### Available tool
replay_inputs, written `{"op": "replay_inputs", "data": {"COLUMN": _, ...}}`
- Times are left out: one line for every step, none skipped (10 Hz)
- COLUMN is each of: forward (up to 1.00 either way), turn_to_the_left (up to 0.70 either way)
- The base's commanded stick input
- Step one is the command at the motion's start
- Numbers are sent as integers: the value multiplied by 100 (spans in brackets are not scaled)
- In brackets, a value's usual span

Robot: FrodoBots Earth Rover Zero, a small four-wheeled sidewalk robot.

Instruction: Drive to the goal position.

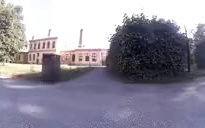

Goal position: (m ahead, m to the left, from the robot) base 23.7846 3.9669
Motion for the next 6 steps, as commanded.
{"op": "replay_inputs", "data": {"forward": 60, "turn_to_the_left": 15}}
{"op": "replay_inputs", "data": {"forward": 60, "turn_to_the_left": 15}}
{"op": "replay_inputs", "data": {"forward": 60, "turn_to_the_left": 15}}
{"op": "replay_inputs", "data": {"forward": 60, "turn_to_the_left": 15}}
{"op": "replay_inputs", "data": {"forward": 60, "turn_to_the_left": 15}}
{"op": "replay_inputs", "data": {"forward": 60, "turn_to_the_left": 15}}
